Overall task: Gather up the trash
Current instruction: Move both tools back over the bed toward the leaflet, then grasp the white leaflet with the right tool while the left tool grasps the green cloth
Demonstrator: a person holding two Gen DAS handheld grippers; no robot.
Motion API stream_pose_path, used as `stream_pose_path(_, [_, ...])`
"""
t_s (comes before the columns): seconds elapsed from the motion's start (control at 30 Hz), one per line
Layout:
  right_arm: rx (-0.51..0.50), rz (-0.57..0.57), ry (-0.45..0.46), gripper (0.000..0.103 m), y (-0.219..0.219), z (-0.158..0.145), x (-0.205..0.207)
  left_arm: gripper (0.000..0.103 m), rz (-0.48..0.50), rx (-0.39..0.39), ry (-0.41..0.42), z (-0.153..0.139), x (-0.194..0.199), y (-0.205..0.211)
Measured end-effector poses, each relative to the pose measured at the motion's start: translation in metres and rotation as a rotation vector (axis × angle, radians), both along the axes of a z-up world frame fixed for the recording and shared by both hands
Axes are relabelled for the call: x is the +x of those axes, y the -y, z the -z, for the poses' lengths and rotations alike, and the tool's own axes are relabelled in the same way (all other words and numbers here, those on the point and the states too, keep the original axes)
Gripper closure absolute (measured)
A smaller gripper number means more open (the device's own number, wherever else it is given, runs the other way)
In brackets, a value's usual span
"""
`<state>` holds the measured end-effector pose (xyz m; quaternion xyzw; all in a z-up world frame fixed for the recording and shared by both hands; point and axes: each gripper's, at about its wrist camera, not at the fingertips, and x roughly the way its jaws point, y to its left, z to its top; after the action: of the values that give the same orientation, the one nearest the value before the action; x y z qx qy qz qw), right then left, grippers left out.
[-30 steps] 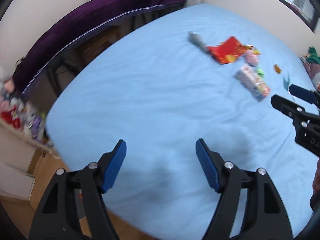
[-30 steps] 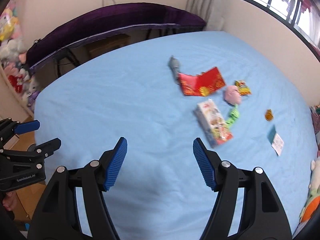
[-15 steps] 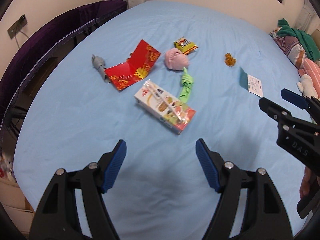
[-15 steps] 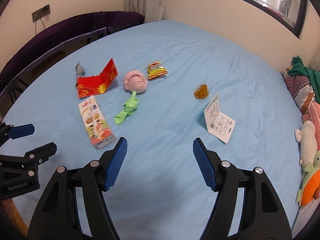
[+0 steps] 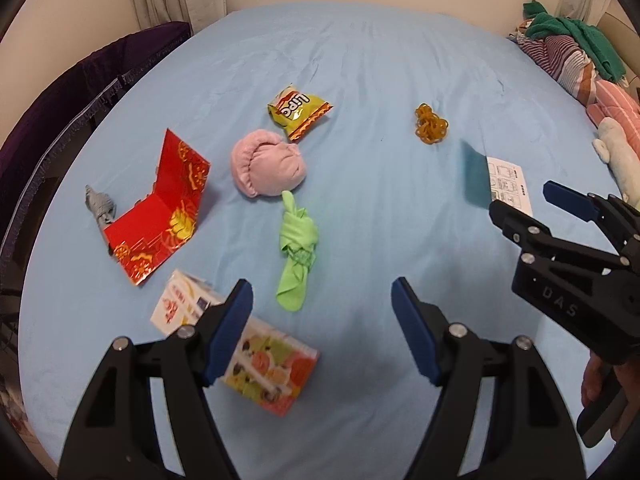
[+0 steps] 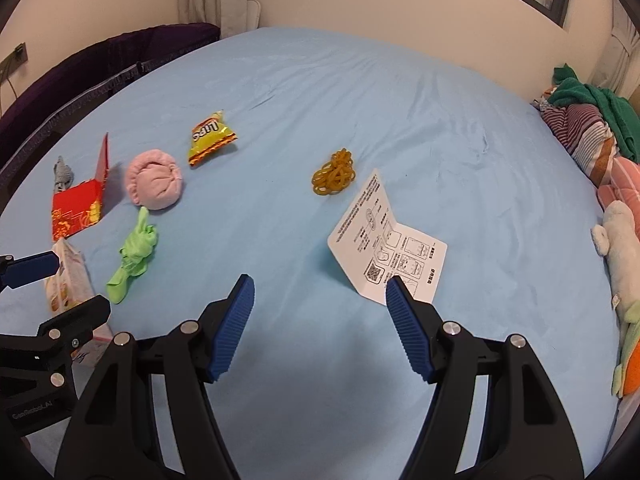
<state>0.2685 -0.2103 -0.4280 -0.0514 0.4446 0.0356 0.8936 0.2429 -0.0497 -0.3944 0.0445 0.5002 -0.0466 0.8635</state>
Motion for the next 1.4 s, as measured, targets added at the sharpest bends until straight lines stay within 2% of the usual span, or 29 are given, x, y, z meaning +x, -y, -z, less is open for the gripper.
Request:
stream_pose_path(0.33, [-0.018, 0.041, -0.011, 0.039, 0.008, 0.038, 0.04, 0.031, -0.007, 0.028, -0.009, 0.035, 0.052, 0.004])
stream_pose_path(0.43, [-0.023, 0.054, -0.02, 0.045, 0.011, 0.047, 0.046, 0.031, -0.008, 0.037, -0.021, 0.046, 0.059, 0.004])
stream_pose_path(0.5, [-0.029, 0.062, -0.031, 0.061, 0.013, 0.053, 0.049, 0.034, -0.009, 0.042, -0.031, 0.054, 0.063, 0.005])
stream_pose_path(0.53, [-0.026, 0.065, -0.041, 0.065, 0.014, 0.055, 0.05, 0.039, -0.008, 0.047, -0.036, 0.057, 0.065, 0.007])
stream_pose_path(0.57, [-0.02, 0.067, -0.047, 0.074, 0.016, 0.057, 0.051, 0.044, -0.007, 0.056, -0.043, 0.061, 0.067, 0.007])
stream_pose_path(0.6, [-0.017, 0.068, -0.05, 0.078, 0.017, 0.059, 0.051, 0.046, -0.01, 0.066, -0.047, 0.064, 0.068, 0.008])
stream_pose_path(0.67, [-0.018, 0.062, -0.047, 0.08, 0.016, 0.06, 0.05, 0.061, -0.018, 0.07, -0.055, 0.068, 0.069, 0.007])
stream_pose_path(0.7, [-0.02, 0.056, -0.046, 0.083, 0.016, 0.06, 0.05, 0.064, -0.02, 0.066, -0.057, 0.07, 0.069, 0.006])
stream_pose_path(0.73, [-0.019, 0.049, -0.043, 0.084, 0.015, 0.059, 0.049, 0.073, -0.019, 0.067, -0.054, 0.07, 0.069, 0.007])
stream_pose_path(0.77, [-0.017, 0.042, -0.04, 0.087, 0.015, 0.058, 0.048, 0.074, -0.016, 0.073, -0.051, 0.07, 0.068, 0.008])
stream_pose_path(0.9, [-0.005, 0.023, -0.034, 0.095, 0.013, 0.051, 0.045, 0.076, -0.01, 0.094, -0.036, 0.068, 0.064, 0.014])
stream_pose_path(1.17, [0.004, -0.019, -0.022, 0.103, 0.001, 0.033, 0.03, 0.076, -0.008, 0.055, -0.031, 0.054, 0.049, 0.019])
stream_pose_path(1.4, [0.008, -0.056, -0.007, 0.103, -0.012, 0.013, 0.008, 0.076, -0.023, 0.04, -0.019, 0.036, 0.032, 0.011])
